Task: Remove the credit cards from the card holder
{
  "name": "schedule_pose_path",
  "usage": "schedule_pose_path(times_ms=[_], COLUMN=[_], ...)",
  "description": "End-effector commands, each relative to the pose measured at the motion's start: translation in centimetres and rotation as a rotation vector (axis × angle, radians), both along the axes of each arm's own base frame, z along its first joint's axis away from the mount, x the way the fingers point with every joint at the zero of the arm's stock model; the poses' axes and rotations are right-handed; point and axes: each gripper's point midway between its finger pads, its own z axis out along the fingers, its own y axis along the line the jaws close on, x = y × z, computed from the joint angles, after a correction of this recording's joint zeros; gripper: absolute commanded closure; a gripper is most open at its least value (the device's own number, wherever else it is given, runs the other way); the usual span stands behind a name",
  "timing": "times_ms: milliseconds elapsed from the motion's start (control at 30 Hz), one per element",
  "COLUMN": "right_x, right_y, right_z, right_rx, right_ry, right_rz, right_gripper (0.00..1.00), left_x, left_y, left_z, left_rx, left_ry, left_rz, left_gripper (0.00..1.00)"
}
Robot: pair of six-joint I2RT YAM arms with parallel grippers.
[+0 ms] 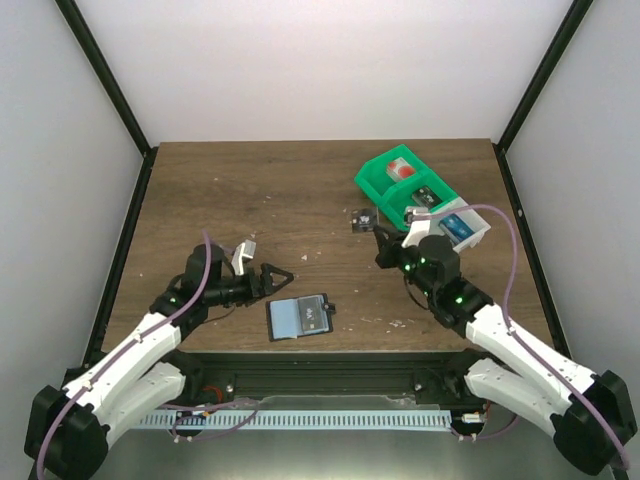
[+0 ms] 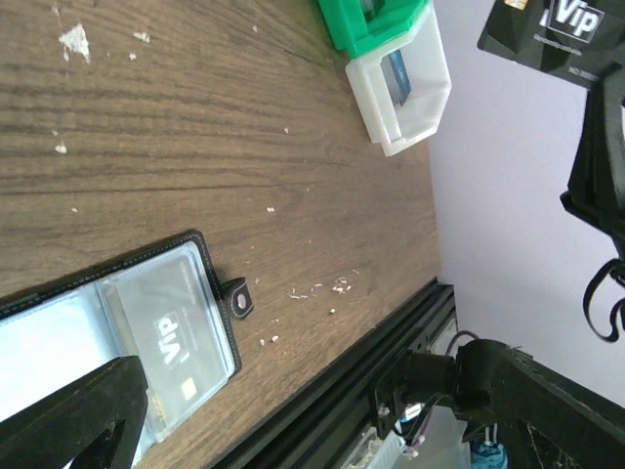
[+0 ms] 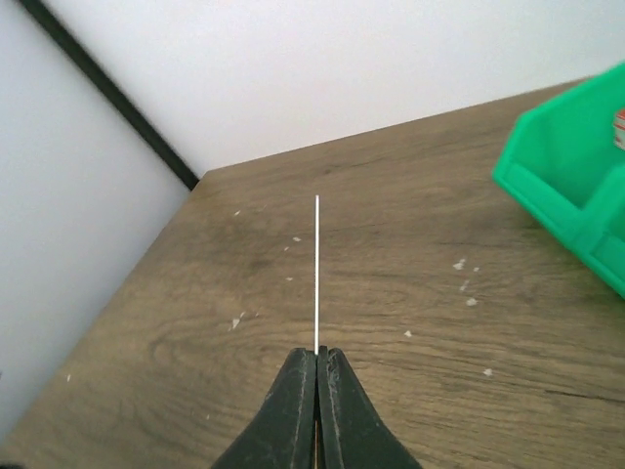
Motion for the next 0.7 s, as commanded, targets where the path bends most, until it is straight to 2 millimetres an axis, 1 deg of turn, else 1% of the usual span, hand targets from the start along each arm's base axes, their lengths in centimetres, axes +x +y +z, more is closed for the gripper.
schedule_pose_path(times_ms=[0,67,200,333,433,533,600,667], right_x=[2.2,3.5,6.1,8.4,10.1,11.2,11.9,12.6], right_y=[-2.4,-3.6,-6.1,-8.8,-10.9,-12.8,-14.0,-14.7], right_z=[0.5,0.5,-0.3,-0.6,-0.4,-0.2,-0.9,-1.3], right_rx=[0.145,0.177,0.241,0.301,0.353,0.41,0.449,0.481], right_ry=[0.136,0.164,0.222,0.238,0.235,0.21,0.215,0.217], right_rz=[-0.122,-0.176,-0.279,-0.395,-0.477,-0.573,-0.658,-0.711], right_gripper=[0.99,1.0,1.0,0.99,1.0,0.99,1.0,1.0], left_x=[0.7,1.0,1.2,1.3,1.3,1.3,1.2,1.0], left_y=[0.5,0.8,1.1,1.0,0.7,0.6,0.5,0.4], left_z=[0.8,0.5,0.2,0.0,0.1,0.1,0.0,-0.2], left_rx=[0.081,0.113,0.161,0.167,0.155,0.149,0.142,0.132], left_ry=[-0.081,-0.094,-0.106,-0.092,-0.092,-0.094,-0.091,-0.086], left_rz=[-0.007,0.001,-0.002,-0.007,-0.021,-0.031,-0.034,-0.038], left_gripper=[0.03,0.03,0.03,0.03,0.03,0.03,0.03,0.03])
